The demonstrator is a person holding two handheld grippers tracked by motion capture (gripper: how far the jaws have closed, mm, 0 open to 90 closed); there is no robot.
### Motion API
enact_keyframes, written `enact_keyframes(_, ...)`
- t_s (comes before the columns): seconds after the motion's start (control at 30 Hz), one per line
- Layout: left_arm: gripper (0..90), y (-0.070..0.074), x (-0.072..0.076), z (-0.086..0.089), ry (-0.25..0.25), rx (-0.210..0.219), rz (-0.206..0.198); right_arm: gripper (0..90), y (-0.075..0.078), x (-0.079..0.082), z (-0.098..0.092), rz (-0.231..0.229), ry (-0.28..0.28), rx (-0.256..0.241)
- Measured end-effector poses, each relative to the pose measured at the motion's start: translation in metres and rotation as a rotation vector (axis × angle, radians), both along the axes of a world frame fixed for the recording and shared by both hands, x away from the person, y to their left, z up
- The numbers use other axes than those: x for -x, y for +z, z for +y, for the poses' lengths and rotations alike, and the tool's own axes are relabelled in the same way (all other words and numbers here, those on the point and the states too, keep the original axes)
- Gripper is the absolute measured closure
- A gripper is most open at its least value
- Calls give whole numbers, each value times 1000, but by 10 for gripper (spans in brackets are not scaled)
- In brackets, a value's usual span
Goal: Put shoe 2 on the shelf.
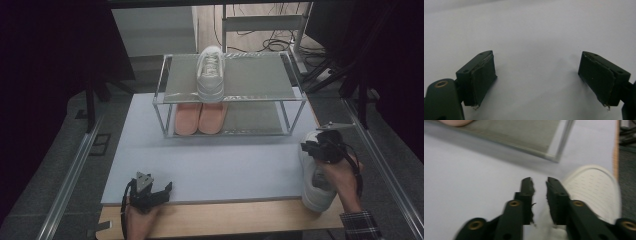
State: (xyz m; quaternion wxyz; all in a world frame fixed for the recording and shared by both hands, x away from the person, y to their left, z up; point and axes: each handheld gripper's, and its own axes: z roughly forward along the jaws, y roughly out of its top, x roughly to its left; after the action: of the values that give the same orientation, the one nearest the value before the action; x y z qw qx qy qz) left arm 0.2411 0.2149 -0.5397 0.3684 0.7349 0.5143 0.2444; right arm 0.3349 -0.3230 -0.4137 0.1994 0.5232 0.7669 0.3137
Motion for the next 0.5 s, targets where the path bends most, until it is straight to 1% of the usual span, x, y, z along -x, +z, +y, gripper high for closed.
enact_keyframes(0.07,140,0,0,0,0,0,0,853,1,1,-7,-2,-27,-6)
enact_keyframes(0.13,140,0,0,0,0,0,0,891,3,2,-14,-5,-52,-3)
enact_keyframes(0.27,140,0,0,0,0,0,0,894,4,4,-28,-17,-106,17)
enact_keyframes(0.33,140,0,0,0,0,0,0,894,2,5,-37,-18,-134,15)
enact_keyframes(0.5,140,0,0,0,0,0,0,893,-5,8,-53,-12,-174,32)
